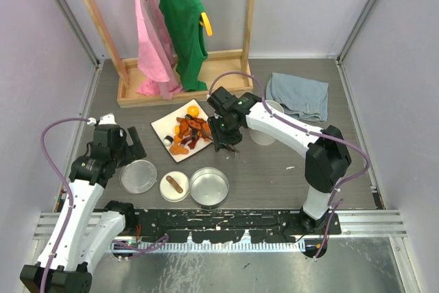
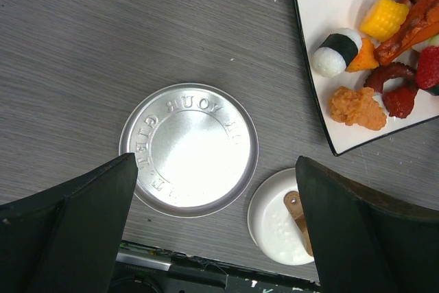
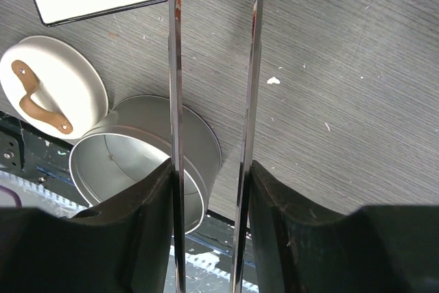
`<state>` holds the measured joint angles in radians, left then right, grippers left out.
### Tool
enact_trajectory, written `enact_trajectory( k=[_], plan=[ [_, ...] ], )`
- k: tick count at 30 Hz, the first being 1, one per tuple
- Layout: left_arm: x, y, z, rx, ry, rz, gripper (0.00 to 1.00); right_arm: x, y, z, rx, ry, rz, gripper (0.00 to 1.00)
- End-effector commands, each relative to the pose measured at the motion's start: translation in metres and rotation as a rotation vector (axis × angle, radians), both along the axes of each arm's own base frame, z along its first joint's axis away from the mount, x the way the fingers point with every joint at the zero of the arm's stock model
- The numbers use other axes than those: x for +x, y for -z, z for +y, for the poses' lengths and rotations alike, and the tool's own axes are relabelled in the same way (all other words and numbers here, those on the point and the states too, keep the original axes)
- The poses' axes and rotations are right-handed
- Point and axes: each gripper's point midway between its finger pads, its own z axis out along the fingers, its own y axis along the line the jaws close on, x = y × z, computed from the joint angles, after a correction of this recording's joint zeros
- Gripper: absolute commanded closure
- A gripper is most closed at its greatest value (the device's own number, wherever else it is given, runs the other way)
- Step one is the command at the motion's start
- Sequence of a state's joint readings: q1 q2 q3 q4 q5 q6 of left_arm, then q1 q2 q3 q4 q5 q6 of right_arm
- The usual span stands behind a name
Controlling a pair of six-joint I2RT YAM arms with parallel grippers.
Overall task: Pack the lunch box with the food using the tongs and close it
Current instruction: Pick up the fake food from the plate.
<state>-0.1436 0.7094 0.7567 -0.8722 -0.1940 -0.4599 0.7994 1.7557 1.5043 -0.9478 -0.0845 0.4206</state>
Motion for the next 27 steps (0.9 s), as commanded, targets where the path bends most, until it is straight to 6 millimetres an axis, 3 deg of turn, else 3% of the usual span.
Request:
enact_trajectory(
  k=[1, 10, 21, 27],
  plan=[
    [0.008, -0.009, -0.001, -0.014, -0.008, -0.045, 0.00, 0.007, -0.014, 0.014, 0.046, -0.017, -0.042, 0.54],
    [0.008, -0.009, -0.001, -0.016, -0.007, -0.046, 0.00, 0.006, -0.043, 0.011, 0.096, 0.005, -0.103, 0.68],
    [0.007, -0.010, -0.002, -0.018, -0.005, -0.050, 0.00, 0.001, -0.076, 0.006, 0.170, 0.033, -0.153, 0.73],
    [0.007, -0.009, -0.003, -0.021, -0.001, -0.045, 0.00, 0.003, -0.108, -0.012, 0.182, 0.082, -0.232, 0.73]
  ],
)
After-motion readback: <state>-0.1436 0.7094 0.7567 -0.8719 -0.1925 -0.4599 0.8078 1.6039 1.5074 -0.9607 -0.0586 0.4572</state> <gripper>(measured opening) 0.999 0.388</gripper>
